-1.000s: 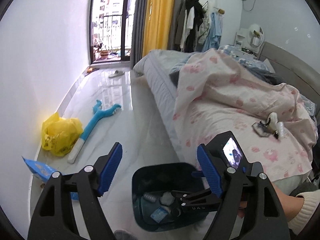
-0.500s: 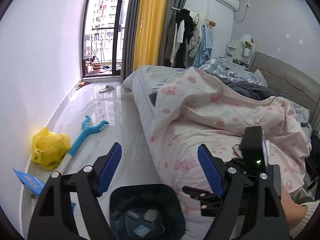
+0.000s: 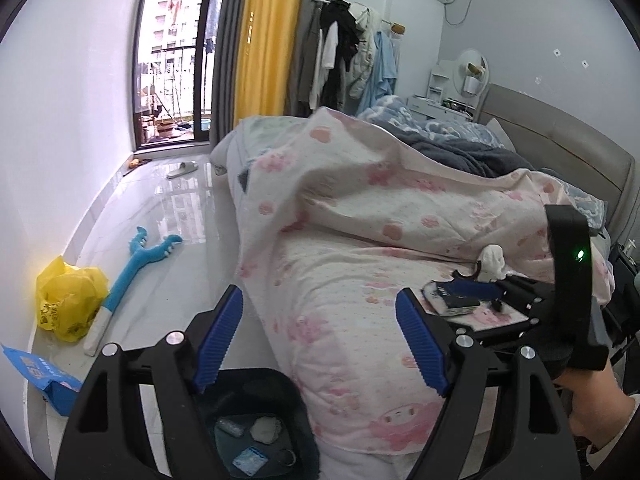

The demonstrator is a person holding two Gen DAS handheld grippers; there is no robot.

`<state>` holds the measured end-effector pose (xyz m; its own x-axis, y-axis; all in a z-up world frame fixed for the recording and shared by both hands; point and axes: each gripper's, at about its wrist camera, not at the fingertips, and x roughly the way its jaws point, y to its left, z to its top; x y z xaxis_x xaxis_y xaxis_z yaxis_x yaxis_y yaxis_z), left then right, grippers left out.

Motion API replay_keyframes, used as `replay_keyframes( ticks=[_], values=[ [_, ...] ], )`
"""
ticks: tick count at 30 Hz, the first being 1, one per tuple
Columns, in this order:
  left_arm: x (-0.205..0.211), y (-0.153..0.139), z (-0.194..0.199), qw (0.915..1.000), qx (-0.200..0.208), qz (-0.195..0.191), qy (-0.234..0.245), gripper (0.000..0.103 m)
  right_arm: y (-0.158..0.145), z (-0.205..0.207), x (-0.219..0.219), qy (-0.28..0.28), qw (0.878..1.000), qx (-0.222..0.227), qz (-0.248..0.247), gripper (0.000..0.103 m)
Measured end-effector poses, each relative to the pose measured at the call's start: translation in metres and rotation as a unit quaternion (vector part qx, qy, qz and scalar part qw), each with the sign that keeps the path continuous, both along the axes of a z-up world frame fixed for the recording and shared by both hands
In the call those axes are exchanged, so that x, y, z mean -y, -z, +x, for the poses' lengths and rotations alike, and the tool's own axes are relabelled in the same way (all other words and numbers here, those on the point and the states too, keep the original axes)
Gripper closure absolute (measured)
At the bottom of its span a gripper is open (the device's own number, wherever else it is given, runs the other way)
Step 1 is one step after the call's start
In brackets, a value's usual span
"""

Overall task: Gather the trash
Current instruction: 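Move both tools back toward the bed, then grasp the clear bubble-wrap bag on the duvet with the right tool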

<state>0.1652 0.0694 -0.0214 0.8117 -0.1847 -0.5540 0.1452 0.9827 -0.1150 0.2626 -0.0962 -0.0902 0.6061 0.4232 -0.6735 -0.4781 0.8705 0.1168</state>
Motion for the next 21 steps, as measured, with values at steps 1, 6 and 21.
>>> replay_keyframes(
  ticks=[1, 6, 21],
  values=[
    [0.005, 0.002, 0.002, 1.0, -0.002, 0.001, 0.004, 0.022, 0.0, 0.001, 0.008, 0.008, 1.0, 0.0, 0.001, 0.024],
    [0.025, 0.008, 0.007, 0.9998, -0.011, 0.0, 0.014, 0.022, -0.004, 0.001, 0.042, 0.047, 0.999, 0.012, -0.004, 0.024],
    [0.077, 0.029, 0.028, 0.9985, -0.036, -0.003, 0.04, 0.022, -0.003, 0.004, 0.121, 0.132, 0.991, 0.031, -0.015, 0.024]
  ],
)
